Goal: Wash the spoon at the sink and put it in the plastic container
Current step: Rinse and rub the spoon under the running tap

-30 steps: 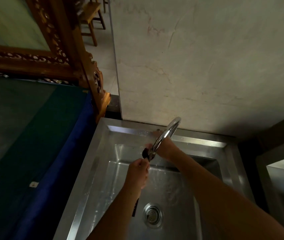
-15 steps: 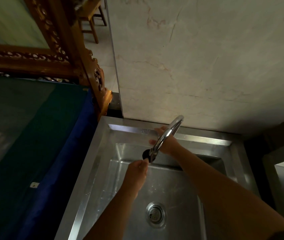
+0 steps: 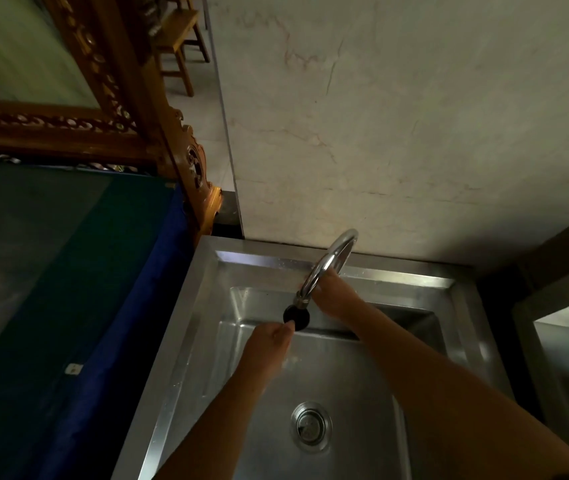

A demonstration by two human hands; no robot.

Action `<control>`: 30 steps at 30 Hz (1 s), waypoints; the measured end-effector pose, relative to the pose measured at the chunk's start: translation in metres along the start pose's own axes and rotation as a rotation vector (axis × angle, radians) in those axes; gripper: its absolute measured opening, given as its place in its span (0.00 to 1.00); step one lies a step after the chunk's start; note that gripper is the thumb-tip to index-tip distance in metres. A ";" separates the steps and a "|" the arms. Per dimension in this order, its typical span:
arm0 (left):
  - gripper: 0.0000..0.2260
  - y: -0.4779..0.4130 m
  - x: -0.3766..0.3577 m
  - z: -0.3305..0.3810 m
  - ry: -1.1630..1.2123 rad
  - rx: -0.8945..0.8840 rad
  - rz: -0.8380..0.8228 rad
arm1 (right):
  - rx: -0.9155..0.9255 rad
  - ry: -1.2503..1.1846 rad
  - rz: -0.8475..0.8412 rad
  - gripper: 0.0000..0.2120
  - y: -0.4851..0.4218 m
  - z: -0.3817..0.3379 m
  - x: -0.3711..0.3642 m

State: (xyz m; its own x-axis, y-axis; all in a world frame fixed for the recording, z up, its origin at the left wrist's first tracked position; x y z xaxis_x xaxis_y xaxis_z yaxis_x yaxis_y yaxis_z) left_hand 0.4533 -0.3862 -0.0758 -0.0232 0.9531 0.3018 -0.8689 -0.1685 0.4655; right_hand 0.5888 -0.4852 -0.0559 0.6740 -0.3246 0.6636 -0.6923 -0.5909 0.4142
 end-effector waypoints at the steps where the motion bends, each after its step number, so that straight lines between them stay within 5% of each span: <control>1: 0.22 0.003 0.002 0.003 -0.042 -0.020 -0.008 | 0.000 -0.050 0.005 0.13 0.004 -0.001 0.001; 7: 0.18 0.030 0.010 0.014 -0.235 -0.064 -0.046 | -0.055 -0.263 -0.108 0.15 0.063 -0.018 -0.029; 16: 0.15 0.087 0.004 0.052 -0.413 -0.179 -0.142 | -0.009 -0.567 0.125 0.22 0.155 -0.028 -0.025; 30: 0.07 0.227 -0.013 0.138 -0.423 -0.362 -0.023 | 0.239 -0.814 0.165 0.08 0.299 -0.076 0.024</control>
State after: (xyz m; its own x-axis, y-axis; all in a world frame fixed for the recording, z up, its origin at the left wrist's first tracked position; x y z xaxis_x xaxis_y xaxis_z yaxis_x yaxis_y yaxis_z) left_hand 0.3252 -0.4718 0.1409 0.1332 0.7591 0.6373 -0.9830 0.0189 0.1829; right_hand 0.3783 -0.6132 0.1311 0.6073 -0.7943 0.0128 -0.7867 -0.5991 0.1489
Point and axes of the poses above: each hand's wrist, its own y-axis away from the middle knuckle, its own x-axis out of the back of the hand, z = x × y, the point moved 9 cm from there along -y, towards the middle knuckle, and after that the axes turned 10 degrees about -z, right-handed, at the moved point
